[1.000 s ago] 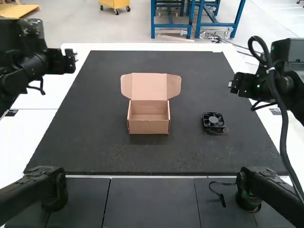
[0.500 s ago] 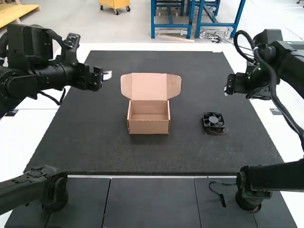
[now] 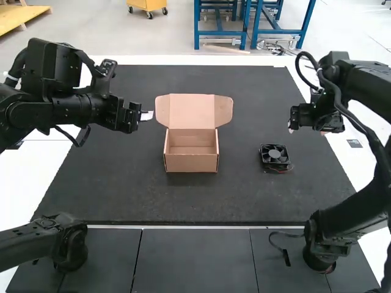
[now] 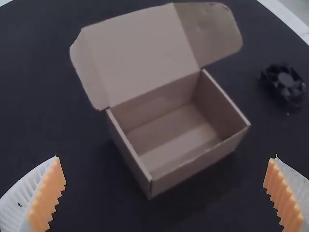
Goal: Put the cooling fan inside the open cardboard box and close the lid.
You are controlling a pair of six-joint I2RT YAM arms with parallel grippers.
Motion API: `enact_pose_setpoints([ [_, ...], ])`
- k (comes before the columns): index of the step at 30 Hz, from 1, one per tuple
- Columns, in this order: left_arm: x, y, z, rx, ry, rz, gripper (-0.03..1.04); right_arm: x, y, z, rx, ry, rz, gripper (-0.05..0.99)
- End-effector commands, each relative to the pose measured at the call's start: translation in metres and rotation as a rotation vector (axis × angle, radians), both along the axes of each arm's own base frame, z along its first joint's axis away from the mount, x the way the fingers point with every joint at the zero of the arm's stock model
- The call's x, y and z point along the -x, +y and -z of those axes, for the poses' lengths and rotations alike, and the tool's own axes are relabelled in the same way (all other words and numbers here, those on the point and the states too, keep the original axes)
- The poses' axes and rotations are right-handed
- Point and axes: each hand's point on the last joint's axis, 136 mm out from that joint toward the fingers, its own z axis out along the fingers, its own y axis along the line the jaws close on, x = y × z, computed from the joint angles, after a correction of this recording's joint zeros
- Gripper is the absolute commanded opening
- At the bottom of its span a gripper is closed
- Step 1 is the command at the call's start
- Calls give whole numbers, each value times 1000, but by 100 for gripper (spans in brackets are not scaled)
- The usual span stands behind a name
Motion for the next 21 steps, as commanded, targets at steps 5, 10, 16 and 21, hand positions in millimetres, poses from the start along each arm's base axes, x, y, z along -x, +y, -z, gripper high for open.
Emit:
enact_pose_setpoints([
  [5,3,10,-1,-9,-29,-47,97,-4,-28,17,56,46,-30,91],
  [10,5,14,5,-26,-18,-57,97,-3,-15,33,-10,91,-72,91],
  [16,5,16,5,-25,-23,-62,97,4,-6,59,-26,179,-101,91],
  [21,4,15,2,-20,-34,-64,97,1,-7,73,-34,226,-97,90],
])
